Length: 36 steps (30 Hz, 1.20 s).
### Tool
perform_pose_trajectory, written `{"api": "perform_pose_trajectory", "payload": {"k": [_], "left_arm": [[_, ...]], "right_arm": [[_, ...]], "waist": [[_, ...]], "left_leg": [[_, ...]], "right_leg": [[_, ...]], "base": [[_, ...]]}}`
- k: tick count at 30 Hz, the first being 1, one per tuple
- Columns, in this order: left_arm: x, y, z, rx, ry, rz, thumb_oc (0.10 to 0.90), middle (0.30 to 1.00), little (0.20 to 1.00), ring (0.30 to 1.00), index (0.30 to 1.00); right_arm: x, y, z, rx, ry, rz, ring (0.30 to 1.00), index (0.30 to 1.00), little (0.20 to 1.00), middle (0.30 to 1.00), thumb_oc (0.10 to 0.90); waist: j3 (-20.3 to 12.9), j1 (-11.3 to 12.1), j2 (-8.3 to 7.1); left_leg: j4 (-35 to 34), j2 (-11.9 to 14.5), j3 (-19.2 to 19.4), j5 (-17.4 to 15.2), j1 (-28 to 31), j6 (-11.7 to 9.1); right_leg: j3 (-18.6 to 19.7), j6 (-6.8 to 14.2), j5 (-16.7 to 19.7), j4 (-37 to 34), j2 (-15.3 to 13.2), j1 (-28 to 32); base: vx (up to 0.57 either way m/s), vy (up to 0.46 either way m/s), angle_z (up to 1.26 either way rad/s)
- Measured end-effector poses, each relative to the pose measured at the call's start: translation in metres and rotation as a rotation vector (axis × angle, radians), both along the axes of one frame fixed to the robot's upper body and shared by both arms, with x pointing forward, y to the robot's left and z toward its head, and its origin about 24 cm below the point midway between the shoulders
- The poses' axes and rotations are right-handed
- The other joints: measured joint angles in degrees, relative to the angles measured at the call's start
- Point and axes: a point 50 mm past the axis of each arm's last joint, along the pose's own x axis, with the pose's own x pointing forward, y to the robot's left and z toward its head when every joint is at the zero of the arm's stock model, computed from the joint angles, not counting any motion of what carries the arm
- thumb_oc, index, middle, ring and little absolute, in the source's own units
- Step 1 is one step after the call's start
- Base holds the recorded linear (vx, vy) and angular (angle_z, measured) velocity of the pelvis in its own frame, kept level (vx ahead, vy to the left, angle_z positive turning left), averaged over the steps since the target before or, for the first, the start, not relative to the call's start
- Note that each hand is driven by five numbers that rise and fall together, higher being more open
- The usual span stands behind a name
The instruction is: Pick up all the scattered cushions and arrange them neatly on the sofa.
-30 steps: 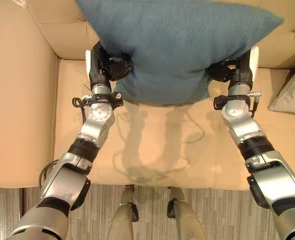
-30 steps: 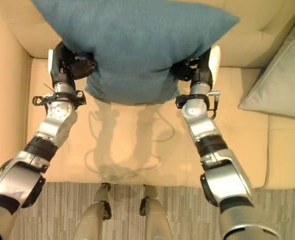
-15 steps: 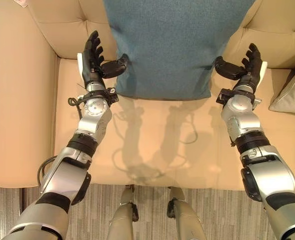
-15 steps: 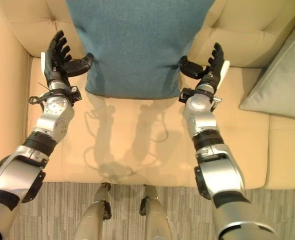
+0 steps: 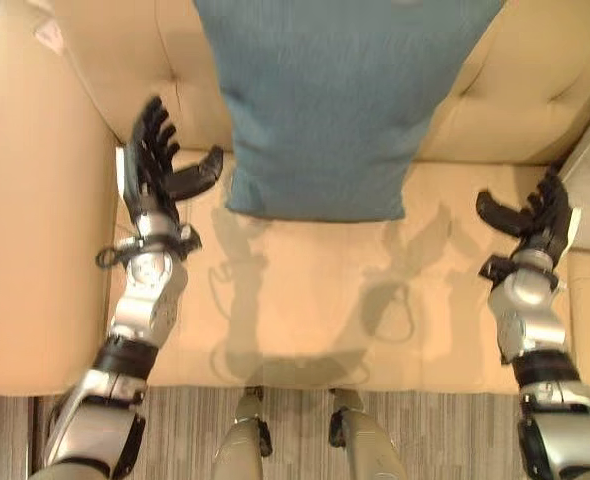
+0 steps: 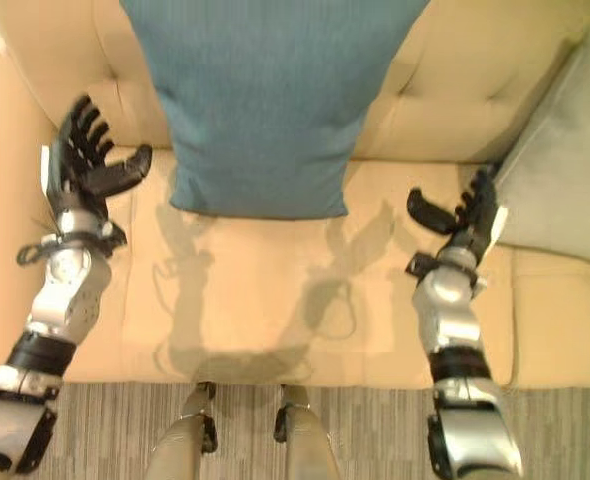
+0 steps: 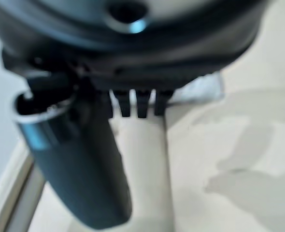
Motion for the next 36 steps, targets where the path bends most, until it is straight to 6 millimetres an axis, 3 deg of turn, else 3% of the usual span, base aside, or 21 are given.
{"api": "perform_pose_trajectory", "payload": {"k": [3, 4, 7, 10, 11, 12, 18, 23, 26, 31, 36], "left_arm": [[-0.022, 0.000, -0.025, 0.031, 0.041, -0.017, 0.800, 0.900, 0.900, 0.900, 0.900], [-0.033, 0.007, -0.044, 0.061, 0.098, -0.013, 0.800, 0.900, 0.900, 0.900, 0.900], [-0.054, 0.017, -0.079, 0.096, 0.231, -0.002, 0.800, 0.900, 0.900, 0.900, 0.900], [-0.095, 0.028, -0.144, 0.061, 0.506, 0.027, 0.800, 0.900, 0.900, 0.900, 0.900], [-0.103, 0.030, -0.156, 0.055, 0.561, 0.034, 0.800, 0.900, 0.900, 0.900, 0.900], [-0.124, 0.034, -0.183, 0.036, 0.684, 0.062, 0.800, 0.900, 0.900, 0.900, 0.900], [-0.204, 0.042, -0.260, 0.090, 1.164, 0.076, 0.800, 0.900, 0.900, 0.900, 0.900], [-0.242, 0.037, -0.287, 0.185, 1.387, 0.014, 0.800, 0.900, 0.900, 0.900, 0.900], [-0.268, 0.032, -0.302, 0.231, 1.533, -0.012, 0.800, 0.900, 0.900, 0.900, 0.900], [-0.281, 0.032, -0.308, 0.275, 1.619, -0.025, 0.800, 0.900, 0.900, 0.900, 0.900], [-0.270, 0.031, -0.307, 0.315, 1.594, -0.040, 0.800, 0.900, 0.900, 0.900, 0.900]], "right_arm": [[-0.022, 0.003, -0.030, -0.013, 0.064, 0.025, 0.900, 0.900, 0.900, 0.900, 0.800], [-0.031, 0.008, -0.048, -0.015, 0.126, 0.061, 0.900, 0.900, 0.900, 0.900, 0.800], [-0.048, 0.015, -0.078, -0.016, 0.229, 0.109, 0.900, 0.900, 0.900, 0.900, 0.800], [-0.088, 0.016, -0.127, -0.017, 0.443, 0.136, 0.900, 0.900, 0.900, 0.900, 0.800], [-0.094, 0.016, -0.134, -0.021, 0.480, 0.141, 0.900, 0.900, 0.900, 0.900, 0.800], [-0.108, 0.017, -0.149, -0.051, 0.570, 0.166, 0.900, 0.900, 0.900, 0.900, 0.800], [-0.154, 0.025, -0.195, -0.182, 0.908, 0.316, 0.900, 0.900, 0.900, 0.900, 0.800], [-0.180, 0.030, -0.219, -0.185, 1.058, 0.371, 0.900, 0.900, 0.900, 0.900, 0.800], [-0.212, 0.031, -0.237, -0.144, 1.196, 0.370, 0.900, 0.900, 0.900, 0.900, 0.800], [-0.239, 0.032, -0.250, -0.122, 1.329, 0.378, 0.900, 0.900, 0.900, 0.900, 0.800], [-0.243, 0.033, -0.252, -0.118, 1.346, 0.381, 0.900, 0.900, 0.900, 0.900, 0.800]], "waist": [[0.0, 0.0, -0.08], [0.0, 0.0, -0.08], [-0.1, 0.1, -0.03], [-2.2, 0.1, -0.25], [-2.9, 0.1, -0.26], [-4.4, 0.0, -0.23], [-7.8, 0.3, -0.17], [-11.2, 0.3, 0.10], [-14.0, 0.3, 0.40], [-14.8, 0.2, 0.40], [-13.8, 0.2, 1.13]], "left_leg": [[0.0, -0.1, -0.1, -0.8, 2.1, -0.8], [0.0, 0.0, 0.1, -1.2, 3.2, -0.9], [0.0, 0.7, 0.2, -2.8, 5.7, -0.7], [-0.1, 0.4, 0.3, -4.0, 9.0, -0.8], [-0.1, 0.4, 0.3, -4.0, 9.3, -0.8], [-0.2, 0.5, 0.5, -4.1, 10.0, -0.6], [-0.1, 0.5, 1.7, -4.7, 15.5, 0.2], [-0.3, 0.8, 1.8, -5.5, 18.0, 0.4], [-0.4, 0.9, 1.8, -6.0, 19.8, 0.3], [-0.4, 1.3, 2.0, -6.0, 20.8, 0.3], [1.3, 2.5, 1.2, -5.7, 18.6, 0.9]], "right_leg": [[0.2, -0.2, -1.5, 0.0, -0.2, 2.1], [0.2, -0.2, -1.6, 0.0, 0.0, 3.0], [0.5, 0.1, -1.8, 0.0, 0.6, 5.1], [1.1, 0.5, -2.6, -0.1, 0.4, 8.3], [1.1, 0.5, -2.6, -0.1, 0.3, 8.5], [1.4, 0.5, -2.7, -0.1, 0.3, 9.1], [1.7, 0.4, -3.2, -0.1, 0.3, 14.2], [1.8, 0.2, -3.5, -0.5, 0.4, 16.7], [1.8, 0.3, -3.9, -0.5, 0.4, 18.6], [2.6, 0.1, -4.0, -0.4, 0.6, 19.2], [2.9, -0.5, -3.7, 0.0, 2.2, 18.5]], "base": [[0.05, 0.001, 0.00], [0.07, 0.004, -0.10], [0.03, 0.016, -0.10], [0.00, 0.024, -0.04], [0.00, 0.033, -0.03], [0.00, 0.021, -0.07], [0.00, 0.012, -0.06], [0.01, 0.002, 0.00], [0.00, 0.000, 0.00], [-0.01, -0.051, -0.07], [-0.18, -0.085, 0.02]]}}
